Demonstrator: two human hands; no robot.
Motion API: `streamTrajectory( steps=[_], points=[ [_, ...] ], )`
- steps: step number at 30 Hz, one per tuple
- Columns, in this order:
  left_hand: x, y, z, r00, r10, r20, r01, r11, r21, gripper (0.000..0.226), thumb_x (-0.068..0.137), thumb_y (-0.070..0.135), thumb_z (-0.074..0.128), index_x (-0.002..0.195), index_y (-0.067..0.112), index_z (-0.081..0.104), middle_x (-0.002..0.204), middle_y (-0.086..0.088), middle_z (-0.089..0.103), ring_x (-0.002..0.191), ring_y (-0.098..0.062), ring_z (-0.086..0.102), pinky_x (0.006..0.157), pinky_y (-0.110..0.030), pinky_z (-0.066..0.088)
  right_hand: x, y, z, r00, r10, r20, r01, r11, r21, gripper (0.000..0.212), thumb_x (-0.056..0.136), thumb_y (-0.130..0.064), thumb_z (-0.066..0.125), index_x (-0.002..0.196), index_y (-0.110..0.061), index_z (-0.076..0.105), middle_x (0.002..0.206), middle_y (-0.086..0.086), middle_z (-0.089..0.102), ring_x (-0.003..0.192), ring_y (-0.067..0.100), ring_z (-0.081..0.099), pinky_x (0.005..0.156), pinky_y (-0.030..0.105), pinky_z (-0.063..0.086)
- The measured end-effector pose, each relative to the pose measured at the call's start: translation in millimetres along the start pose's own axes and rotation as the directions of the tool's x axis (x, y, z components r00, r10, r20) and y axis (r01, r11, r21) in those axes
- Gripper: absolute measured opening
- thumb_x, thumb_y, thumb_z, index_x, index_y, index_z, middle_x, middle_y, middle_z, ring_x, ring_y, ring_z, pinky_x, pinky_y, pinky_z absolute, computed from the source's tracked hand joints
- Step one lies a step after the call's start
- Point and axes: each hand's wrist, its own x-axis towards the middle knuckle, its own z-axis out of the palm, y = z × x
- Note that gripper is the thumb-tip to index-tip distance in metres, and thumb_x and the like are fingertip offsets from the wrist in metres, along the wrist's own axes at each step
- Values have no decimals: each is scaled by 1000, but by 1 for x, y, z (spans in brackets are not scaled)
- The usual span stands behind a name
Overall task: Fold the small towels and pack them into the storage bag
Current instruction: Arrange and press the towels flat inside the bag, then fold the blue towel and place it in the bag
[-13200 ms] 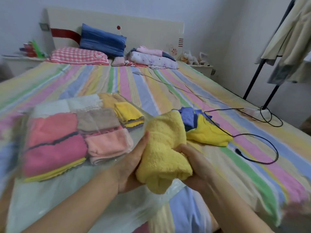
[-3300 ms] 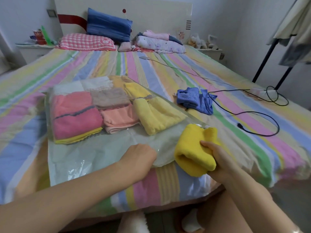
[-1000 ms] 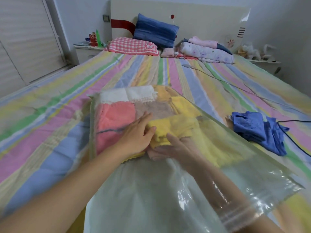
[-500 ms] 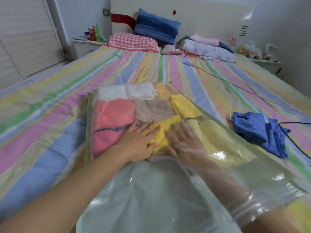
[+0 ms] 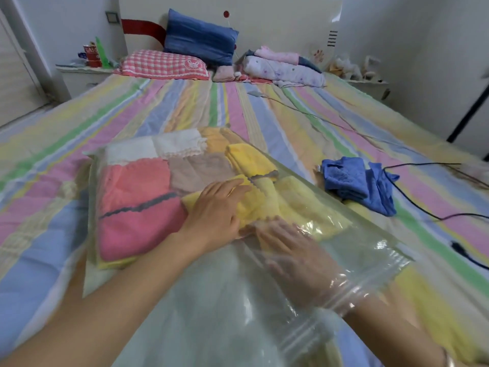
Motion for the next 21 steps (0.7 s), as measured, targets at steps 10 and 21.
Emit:
streamTrajectory(
  steps=[10, 21],
  points=[
    [46, 111, 33, 990, 134, 39, -115, 940, -321, 48, 72, 11, 37, 106, 24, 68, 115, 4, 66, 111, -19, 56, 96, -35, 44, -132, 79, -48, 903, 409, -133, -330, 857, 397, 56, 72, 7, 51, 48, -44, 59, 59, -34, 59, 63, -9, 57, 59, 15, 38],
    [75, 114, 49, 949, -143, 281, 269, 832, -485, 38, 81, 6, 46, 78, 33, 72, 78, 18, 71, 80, -5, 67, 84, -35, 55, -35, 149, -28, 783, 525, -334, -413, 840, 352, 38, 89, -10, 50, 120, -28, 63, 145, 3, 42, 135, 25, 34, 102, 34, 33]
  ],
)
